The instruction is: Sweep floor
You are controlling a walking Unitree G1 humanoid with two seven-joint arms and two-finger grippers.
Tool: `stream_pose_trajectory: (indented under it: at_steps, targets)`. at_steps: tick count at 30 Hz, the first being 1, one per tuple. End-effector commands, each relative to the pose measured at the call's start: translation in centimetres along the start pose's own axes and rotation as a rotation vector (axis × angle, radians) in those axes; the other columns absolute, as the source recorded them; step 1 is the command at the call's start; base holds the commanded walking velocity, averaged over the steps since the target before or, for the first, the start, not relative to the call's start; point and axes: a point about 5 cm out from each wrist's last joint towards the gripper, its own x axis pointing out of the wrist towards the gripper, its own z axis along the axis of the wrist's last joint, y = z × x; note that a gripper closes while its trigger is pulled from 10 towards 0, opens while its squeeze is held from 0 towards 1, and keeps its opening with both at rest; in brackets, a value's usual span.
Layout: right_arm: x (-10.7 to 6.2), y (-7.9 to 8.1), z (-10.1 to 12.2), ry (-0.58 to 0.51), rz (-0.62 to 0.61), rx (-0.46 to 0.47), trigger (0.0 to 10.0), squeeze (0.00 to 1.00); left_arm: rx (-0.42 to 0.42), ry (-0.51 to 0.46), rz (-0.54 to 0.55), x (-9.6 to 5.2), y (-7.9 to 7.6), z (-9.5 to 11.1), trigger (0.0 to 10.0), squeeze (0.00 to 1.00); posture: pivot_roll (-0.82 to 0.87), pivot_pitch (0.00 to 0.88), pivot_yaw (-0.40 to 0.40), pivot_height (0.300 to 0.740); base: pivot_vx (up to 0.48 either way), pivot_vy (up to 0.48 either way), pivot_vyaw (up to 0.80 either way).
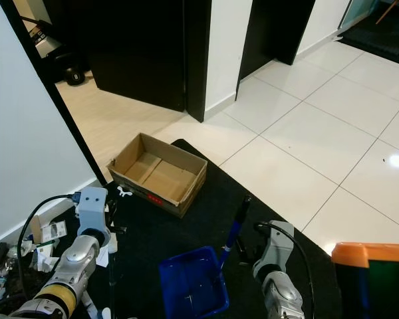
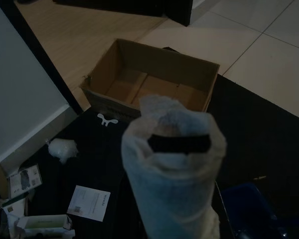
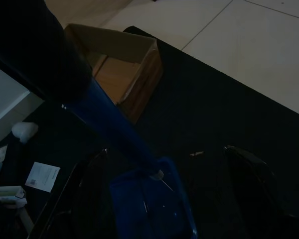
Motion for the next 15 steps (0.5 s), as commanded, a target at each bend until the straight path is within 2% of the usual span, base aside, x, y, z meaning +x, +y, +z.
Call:
stream_pose_trajectory:
  at_steps: [1, 6, 9, 15]
  targets:
    - [-0.45, -0.06, -0.90, 0.027, -0.007, 0.014, 10.0, 0.00, 0.001, 0.219, 0.014, -2.33, 0.53, -4.78, 10.0, 0.00, 0.03, 0.119, 0.014, 0.740, 0.000, 0.000, 0.00]
    - [-0.50, 0.22, -1.06, 0.029, 0.013, 0.009, 10.0, 0.00, 0.005, 0.222, -0.007, -2.43, 0.63, -4.87, 10.0, 0.00, 0.02, 0.107, 0.036, 0.740, 0.000, 0.000, 0.00]
    - [-0.76, -0.07, -1.27, 0.025, -0.015, 0.018, 10.0, 0.00, 0.005, 0.224, -0.023, -2.63, 0.35, -5.12, 10.0, 0.00, 0.02, 0.105, 0.012, 0.740, 0.000, 0.000, 0.00]
    - [-0.82, -0.20, -1.27, 0.039, 0.021, 0.006, 10.0, 0.00, -0.008, 0.214, -0.023, -2.66, 0.08, -5.10, 10.0, 0.00, 0.02, 0.097, 0.026, 0.740, 0.000, 0.000, 0.00]
